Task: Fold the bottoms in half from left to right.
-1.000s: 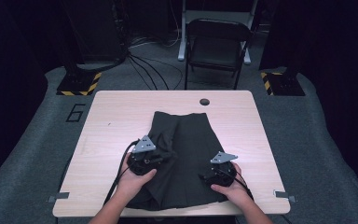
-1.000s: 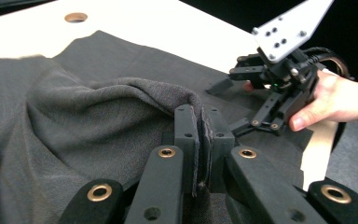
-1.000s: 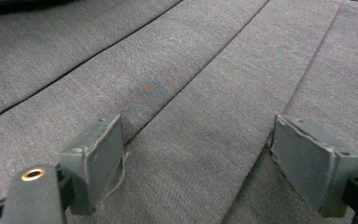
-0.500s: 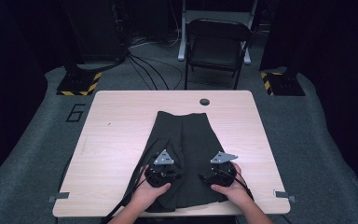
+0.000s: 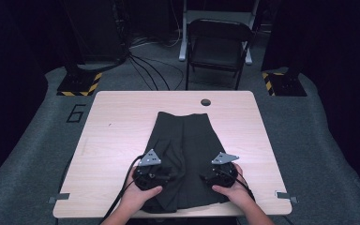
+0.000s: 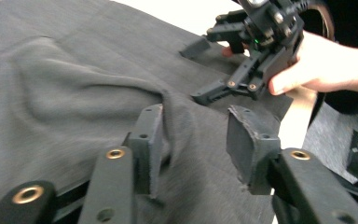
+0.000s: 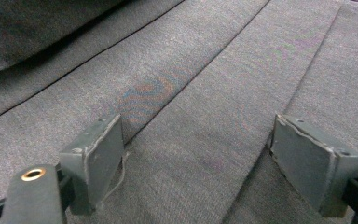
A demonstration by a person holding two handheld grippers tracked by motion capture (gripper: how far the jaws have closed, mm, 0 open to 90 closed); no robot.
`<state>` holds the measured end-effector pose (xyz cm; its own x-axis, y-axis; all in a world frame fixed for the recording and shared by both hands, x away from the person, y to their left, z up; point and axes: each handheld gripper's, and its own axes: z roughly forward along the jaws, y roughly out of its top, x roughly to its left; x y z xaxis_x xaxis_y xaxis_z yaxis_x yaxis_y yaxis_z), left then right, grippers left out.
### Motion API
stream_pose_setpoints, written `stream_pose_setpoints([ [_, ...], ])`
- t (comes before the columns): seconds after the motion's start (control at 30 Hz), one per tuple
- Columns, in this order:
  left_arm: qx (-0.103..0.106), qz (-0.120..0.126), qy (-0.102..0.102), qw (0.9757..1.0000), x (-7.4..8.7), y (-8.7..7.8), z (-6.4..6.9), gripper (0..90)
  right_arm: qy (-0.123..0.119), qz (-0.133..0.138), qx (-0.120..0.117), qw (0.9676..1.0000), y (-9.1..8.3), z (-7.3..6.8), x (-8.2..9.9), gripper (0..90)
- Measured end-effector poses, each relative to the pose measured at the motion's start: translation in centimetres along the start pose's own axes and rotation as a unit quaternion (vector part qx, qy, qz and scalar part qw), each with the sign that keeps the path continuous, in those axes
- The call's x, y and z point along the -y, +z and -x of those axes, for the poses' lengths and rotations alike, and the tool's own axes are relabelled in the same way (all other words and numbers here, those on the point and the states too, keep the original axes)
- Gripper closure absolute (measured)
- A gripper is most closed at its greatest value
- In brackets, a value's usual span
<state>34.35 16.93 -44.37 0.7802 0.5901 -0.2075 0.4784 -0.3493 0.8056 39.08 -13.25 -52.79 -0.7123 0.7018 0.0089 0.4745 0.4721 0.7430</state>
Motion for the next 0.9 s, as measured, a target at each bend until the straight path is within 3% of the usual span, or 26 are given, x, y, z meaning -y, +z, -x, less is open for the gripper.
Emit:
stream_pose_setpoints([
  [0.17, -0.016, 0.004, -0.003, 0.9999, 1.3, -1.4, -0.9, 47.2, 0.000, 0.000, 0.000, 1.0000, 0.0, 0.0, 0.0, 16.9],
  [0.37, -0.008, -0.016, -0.016, 0.9997, 3.0, -1.1, -1.2, 46.4, 0.001, 0.001, 0.001, 1.0000, 0.0, 0.0, 0.0, 16.9],
  [0.43, 0.007, -0.022, -0.028, 0.9994, 3.5, -0.7, -1.3, 48.9, 0.001, 0.000, 0.002, 1.0000, 0.0, 0.0, 0.0, 16.9],
  [0.5, 0.020, -0.027, -0.039, 0.9987, 4.1, 0.0, -1.0, 54.7, 0.001, 0.001, 0.002, 1.0000, 0.0, 0.0, 0.0, 16.9],
  [0.57, 0.031, -0.030, -0.038, 0.9984, 4.2, 0.2, -0.9, 57.2, 0.001, 0.001, 0.002, 1.0000, 0.0, 0.0, 0.0, 16.9],
  [0.6, 0.036, -0.035, -0.036, 0.9981, 4.2, 0.3, -0.7, 61.8, 0.002, 0.001, 0.001, 1.0000, 0.0, 0.0, 0.0, 16.9],
  [0.63, 0.039, -0.036, -0.030, 0.9982, 4.2, 0.6, -0.3, 73.5, 0.001, 0.001, 0.001, 1.0000, 0.0, 0.0, 0.0, 16.9],
  [0.7, 0.041, -0.035, -0.027, 0.9982, 4.2, 0.7, -0.1, 78.6, 0.001, 0.001, 0.001, 1.0000, 0.0, 0.0, 0.0, 16.9],
  [0.73, 0.041, -0.034, -0.019, 0.9984, 4.0, 0.8, 0.2, 86.5, 0.000, 0.000, 0.000, 1.0000, 0.0, 0.0, 0.0, 16.9],
  [0.9, 0.048, -0.021, -0.015, 0.9985, 3.0, 1.1, 1.2, 87.8, 0.000, 0.000, 0.000, 1.0000, 0.0, 0.0, 0.0, 16.9],
])
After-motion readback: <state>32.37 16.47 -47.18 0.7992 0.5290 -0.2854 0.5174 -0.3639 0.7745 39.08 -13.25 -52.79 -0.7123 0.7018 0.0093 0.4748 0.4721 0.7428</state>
